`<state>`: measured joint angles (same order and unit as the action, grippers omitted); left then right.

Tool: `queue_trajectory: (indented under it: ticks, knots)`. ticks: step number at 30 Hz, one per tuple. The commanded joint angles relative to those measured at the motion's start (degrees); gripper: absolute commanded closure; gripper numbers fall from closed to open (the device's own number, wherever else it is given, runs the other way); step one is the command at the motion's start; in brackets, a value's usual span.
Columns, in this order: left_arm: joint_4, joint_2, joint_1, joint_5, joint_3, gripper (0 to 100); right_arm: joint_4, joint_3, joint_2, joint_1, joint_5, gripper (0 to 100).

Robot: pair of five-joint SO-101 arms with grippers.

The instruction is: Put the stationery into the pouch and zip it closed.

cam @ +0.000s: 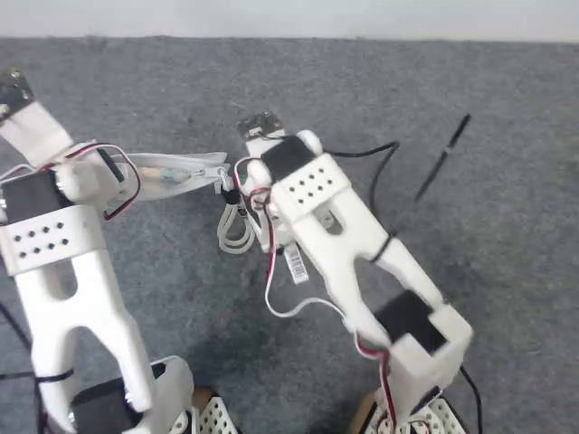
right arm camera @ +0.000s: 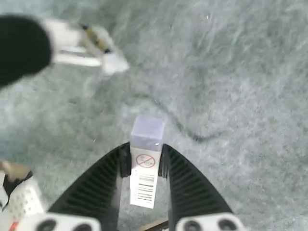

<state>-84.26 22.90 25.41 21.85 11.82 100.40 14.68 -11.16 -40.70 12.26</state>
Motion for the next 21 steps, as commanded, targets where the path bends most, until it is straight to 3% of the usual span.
queue_trajectory:
  ticks: [1,7,13,21]
  knots:
    - [1.8,3.3,0.3,0.8,-0.7,99,2.1,-0.6,8.8,-1.0,-0.8,99.2]
    - [2.6,3.5,0.2,0.8,-0.8,99,2.0,-1.8,15.5,-1.5,-0.8,99.2]
    - [2.0,3.7,-4.2,0.5,-1.8,99,2.0,-1.8,20.4,-1.6,-0.7,99.2]
    - [-3.2,3.7,-7.0,-2.8,-5.1,99,-0.8,-6.4,30.9,-1.5,-0.4,99.2]
